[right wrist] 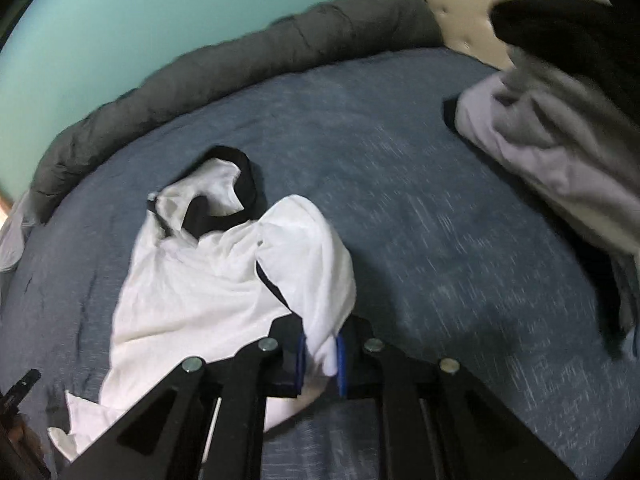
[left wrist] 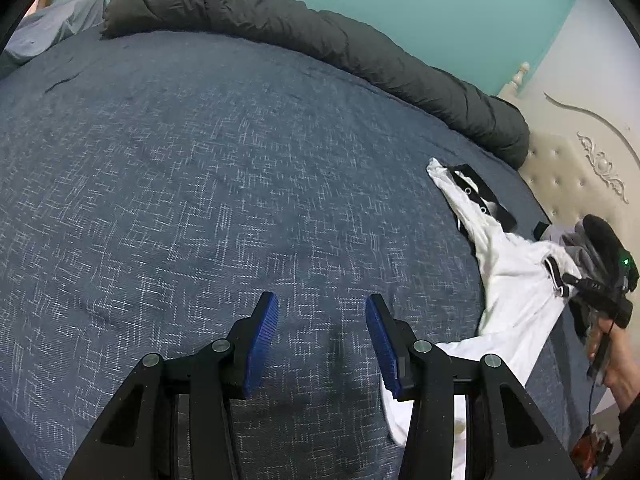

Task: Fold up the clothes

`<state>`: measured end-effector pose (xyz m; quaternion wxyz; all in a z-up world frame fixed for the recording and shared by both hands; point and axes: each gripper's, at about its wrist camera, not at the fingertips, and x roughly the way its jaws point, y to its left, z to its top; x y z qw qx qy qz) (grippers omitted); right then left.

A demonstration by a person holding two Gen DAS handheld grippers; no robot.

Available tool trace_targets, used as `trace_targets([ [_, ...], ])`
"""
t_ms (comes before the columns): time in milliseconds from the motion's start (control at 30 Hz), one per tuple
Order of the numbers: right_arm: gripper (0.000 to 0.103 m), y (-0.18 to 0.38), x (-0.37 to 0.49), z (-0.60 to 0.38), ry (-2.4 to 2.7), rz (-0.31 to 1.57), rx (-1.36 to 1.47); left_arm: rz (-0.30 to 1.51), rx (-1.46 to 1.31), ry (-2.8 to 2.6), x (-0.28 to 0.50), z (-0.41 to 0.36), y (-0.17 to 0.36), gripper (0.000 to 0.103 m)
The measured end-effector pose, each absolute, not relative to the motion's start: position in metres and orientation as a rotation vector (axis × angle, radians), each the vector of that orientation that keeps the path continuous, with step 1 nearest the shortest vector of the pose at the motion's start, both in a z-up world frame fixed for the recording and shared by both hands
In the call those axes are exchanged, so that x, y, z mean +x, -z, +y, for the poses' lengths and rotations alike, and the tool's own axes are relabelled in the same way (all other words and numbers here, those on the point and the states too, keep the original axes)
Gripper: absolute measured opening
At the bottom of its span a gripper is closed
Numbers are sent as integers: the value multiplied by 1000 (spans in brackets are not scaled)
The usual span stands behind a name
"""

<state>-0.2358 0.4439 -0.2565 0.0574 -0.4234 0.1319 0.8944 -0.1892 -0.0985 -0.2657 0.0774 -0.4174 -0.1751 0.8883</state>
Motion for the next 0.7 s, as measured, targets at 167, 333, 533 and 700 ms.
trace_targets([
  [167, 11, 265, -237, 424, -2780, 491, -1267, -497, -1258, -2643, -192, -91, 269, 50],
  [333, 14, 271, -234, 401, -2859, 585, -1215, -475, -1253, -2605, -196, -80, 263, 50],
  [533, 14, 282, -218, 413, -2837, 691, -1183, -428, -1280, -2530, -242, -45, 252, 52],
  [700, 14, 289, -220, 426, -2831, 775, -1140, -425, -1331, -2446, -308, -4, 247, 52],
])
